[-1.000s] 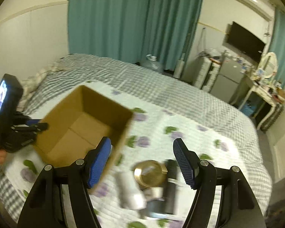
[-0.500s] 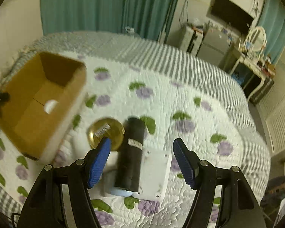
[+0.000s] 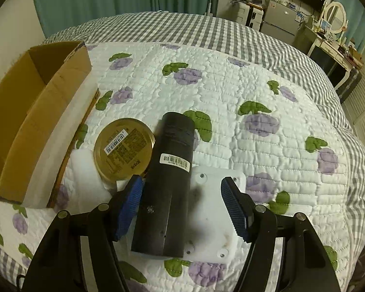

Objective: Organize rigid objects
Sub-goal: 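Return the right tool to the items and grasp the black cylinder, then carry the black cylinder with the right tool and release it into the box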

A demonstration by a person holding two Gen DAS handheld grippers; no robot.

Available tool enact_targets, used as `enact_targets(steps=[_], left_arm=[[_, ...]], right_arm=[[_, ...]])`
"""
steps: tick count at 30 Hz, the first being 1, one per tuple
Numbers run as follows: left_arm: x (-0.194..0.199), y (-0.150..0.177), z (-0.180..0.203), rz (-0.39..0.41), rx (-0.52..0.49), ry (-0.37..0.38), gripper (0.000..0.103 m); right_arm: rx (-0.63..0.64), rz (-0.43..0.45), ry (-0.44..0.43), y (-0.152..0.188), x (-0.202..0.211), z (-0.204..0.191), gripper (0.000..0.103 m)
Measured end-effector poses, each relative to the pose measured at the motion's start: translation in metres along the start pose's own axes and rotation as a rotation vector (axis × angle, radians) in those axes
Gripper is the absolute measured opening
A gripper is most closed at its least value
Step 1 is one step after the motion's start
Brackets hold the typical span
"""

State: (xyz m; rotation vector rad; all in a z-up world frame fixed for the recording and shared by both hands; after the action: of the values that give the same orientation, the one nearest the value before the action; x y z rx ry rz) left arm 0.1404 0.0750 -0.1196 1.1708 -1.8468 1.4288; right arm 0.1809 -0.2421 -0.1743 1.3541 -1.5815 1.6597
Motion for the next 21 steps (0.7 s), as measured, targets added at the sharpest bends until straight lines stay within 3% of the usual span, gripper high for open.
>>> enact_targets(steps=[7, 14, 18, 21], left_arm=[[0.0, 0.0, 0.0, 0.0, 0.003, 0.002, 0.008], [0.001, 0.001, 0.001, -0.002, 0.003, 0.007, 0.008], [0.0, 0.0, 0.001, -0.003, 0.004, 0.012, 0.008], [0.001, 0.0, 0.001, -0.002, 0.002, 0.012, 0.008]], right_arm=[[-0.039, -0.019, -0.045, -0.007, -0.009, 0.0, 0.052], [-0.079, -0.061, -0.085, -0.008, -0.021, 0.0, 0.052], [-0.093, -0.071, -0.091, -0.007, -0.025, 0.0, 0.04], [-0.085, -0.065, -0.082, -0.007, -0.023, 0.0, 0.04]])
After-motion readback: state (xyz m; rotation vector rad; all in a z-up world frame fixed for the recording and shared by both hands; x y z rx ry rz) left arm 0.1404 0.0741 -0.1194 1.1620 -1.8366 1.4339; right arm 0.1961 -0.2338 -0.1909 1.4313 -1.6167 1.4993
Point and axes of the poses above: each gripper's, at about its wrist camera, not at the fingertips, and x roughly against the way its jaws point, z to its right, y to its underside, the point moved 5 cm from there along -x, roughly the way its jaws point, and after that the axes turned 10 degrees about -y, right-handed, at the moved point
